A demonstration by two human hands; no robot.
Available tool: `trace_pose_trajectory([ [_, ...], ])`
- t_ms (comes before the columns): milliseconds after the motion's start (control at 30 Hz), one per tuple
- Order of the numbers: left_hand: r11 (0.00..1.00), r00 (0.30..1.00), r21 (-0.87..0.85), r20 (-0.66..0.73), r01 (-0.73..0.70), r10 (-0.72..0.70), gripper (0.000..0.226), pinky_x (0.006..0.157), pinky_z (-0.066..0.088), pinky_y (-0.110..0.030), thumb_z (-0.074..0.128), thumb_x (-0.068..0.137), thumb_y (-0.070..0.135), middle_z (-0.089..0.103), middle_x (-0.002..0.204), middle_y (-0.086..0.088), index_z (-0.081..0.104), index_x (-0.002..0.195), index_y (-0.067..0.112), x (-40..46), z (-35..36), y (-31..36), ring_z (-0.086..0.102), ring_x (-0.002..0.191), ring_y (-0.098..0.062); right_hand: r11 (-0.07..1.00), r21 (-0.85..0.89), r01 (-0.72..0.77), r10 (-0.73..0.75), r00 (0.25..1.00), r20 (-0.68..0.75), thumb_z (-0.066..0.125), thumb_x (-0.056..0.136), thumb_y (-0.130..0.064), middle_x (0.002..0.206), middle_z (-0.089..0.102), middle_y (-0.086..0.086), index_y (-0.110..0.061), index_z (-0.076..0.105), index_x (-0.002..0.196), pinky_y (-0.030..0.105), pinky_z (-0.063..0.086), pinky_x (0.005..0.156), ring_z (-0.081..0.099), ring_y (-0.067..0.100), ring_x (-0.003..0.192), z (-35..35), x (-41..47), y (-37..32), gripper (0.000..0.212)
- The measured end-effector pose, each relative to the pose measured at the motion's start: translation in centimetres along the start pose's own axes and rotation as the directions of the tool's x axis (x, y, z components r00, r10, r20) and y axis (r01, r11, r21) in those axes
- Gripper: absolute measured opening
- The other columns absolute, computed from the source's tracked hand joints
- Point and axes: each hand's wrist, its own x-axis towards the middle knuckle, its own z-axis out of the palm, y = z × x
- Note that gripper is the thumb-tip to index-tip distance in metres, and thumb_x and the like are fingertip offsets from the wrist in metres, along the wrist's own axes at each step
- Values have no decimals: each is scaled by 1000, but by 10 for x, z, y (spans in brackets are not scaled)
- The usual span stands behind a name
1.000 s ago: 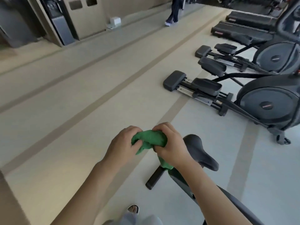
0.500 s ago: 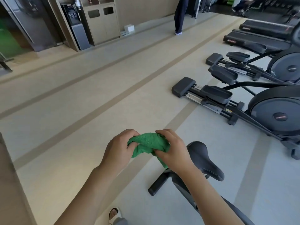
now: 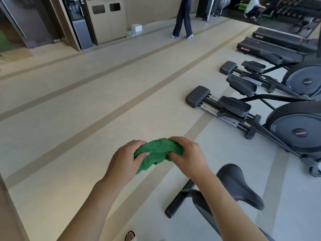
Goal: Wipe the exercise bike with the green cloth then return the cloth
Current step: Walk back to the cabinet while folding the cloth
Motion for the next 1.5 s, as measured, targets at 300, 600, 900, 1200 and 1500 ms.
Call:
trace_pose_trajectory([
  [300, 999, 999, -4, 11, -36, 36, 76, 84, 52, -22, 83, 77, 42, 50, 136, 28, 42, 140, 52, 7, -68, -62, 58, 111, 2, 997, 49, -62, 58, 995, 80, 66, 84, -31, 87, 68, -14, -39, 48, 104, 21, 50, 54, 63, 11, 71, 88, 65, -74, 28],
  [600, 998, 986, 13, -157, 58, -55, 38, 63, 46, -23, 62, 93, 12, 56, 102, 24, 50, 118, 37, 16, -104, -115, 59, 77, -10, 997, 62, -52, 37, 976, 217, 73, 88, -34, 85, 73, -17, -40, 66, 97, 21, 56, 63, 69, 8, 76, 134, 114, -109, 13],
  [900, 995, 967, -30, -236, 94, -98, 20, 60, 48, -26, 51, 96, 29, 66, 91, 17, 52, 113, 40, 78, -122, -143, 64, 77, -13, 992, 129, 11, -45, 964, 263, 80, 81, -32, 109, 72, -25, -40, 67, 124, 20, 59, 83, 69, 0, 102, 146, 177, -103, 45],
  [1200, 998, 990, -13, -124, 65, -66, 31, 60, 46, -17, 52, 103, 11, 66, 92, 17, 53, 115, 40, 208, -122, -151, 65, 78, -11, 971, 237, -17, -39, 973, 229, 67, 87, -7, 115, 71, -23, -36, 70, 122, 15, 56, 80, 67, 3, 107, 124, 290, -51, 46],
  [1500, 996, 990, 33, -120, 78, -73, 34, 81, 47, -13, 58, 101, 3, 68, 106, 19, 70, 115, 32, 315, -128, -172, 65, 100, -7, 949, 311, -52, -48, 951, 306, 67, 96, -9, 113, 74, -25, -43, 73, 117, 14, 54, 88, 69, 1, 108, 121, 413, -10, 40],
])
